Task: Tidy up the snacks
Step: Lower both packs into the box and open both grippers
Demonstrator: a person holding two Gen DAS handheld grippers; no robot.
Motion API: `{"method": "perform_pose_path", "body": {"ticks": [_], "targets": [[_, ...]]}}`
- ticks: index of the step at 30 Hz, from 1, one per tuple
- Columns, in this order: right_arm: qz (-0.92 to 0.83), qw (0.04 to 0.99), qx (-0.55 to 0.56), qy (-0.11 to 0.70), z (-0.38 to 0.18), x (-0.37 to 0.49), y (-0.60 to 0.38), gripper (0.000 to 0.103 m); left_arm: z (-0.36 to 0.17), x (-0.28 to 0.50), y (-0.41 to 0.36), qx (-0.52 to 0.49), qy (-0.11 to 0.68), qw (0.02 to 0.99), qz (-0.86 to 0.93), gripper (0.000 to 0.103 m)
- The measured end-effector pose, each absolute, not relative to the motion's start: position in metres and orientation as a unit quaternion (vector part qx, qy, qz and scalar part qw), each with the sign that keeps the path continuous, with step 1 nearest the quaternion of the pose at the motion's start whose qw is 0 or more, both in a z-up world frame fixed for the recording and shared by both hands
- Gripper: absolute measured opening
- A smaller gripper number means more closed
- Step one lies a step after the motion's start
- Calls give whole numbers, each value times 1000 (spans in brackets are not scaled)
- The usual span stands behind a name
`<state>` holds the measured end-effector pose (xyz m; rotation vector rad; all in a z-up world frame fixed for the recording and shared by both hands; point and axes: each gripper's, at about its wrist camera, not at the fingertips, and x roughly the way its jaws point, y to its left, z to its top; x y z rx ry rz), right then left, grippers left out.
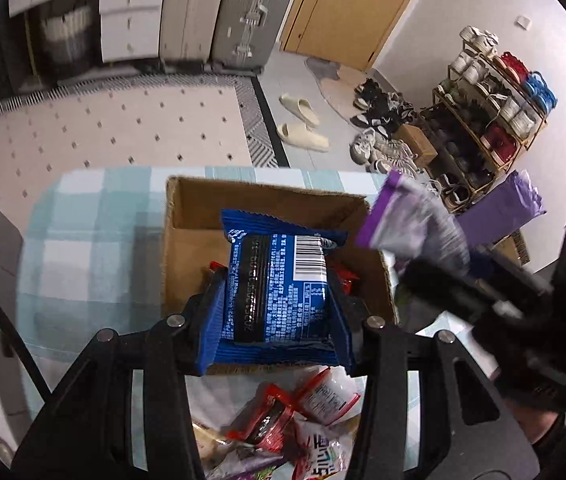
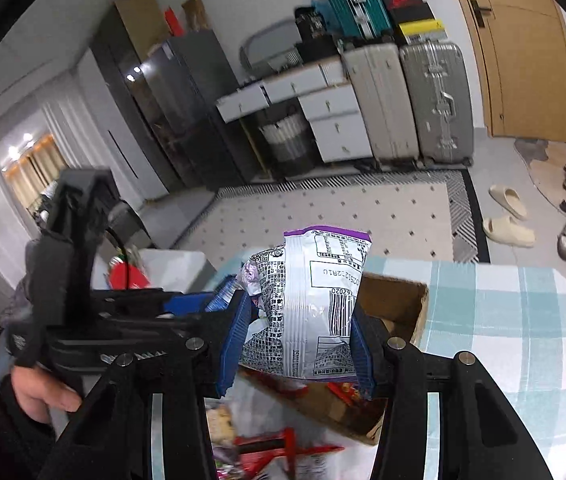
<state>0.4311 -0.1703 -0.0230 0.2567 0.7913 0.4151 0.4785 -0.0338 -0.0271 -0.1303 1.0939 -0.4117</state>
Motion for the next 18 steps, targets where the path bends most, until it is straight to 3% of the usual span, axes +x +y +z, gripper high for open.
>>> {"method": "perform_pose_path", "body": {"ticks": [7, 18], "targets": [[199, 875, 122, 425, -77, 449, -162, 47, -81, 494, -37, -58, 551, 815, -169, 43], [182, 872, 102, 442, -103, 453, -162, 51, -128, 512, -44, -68, 583, 796, -150, 43]]}}
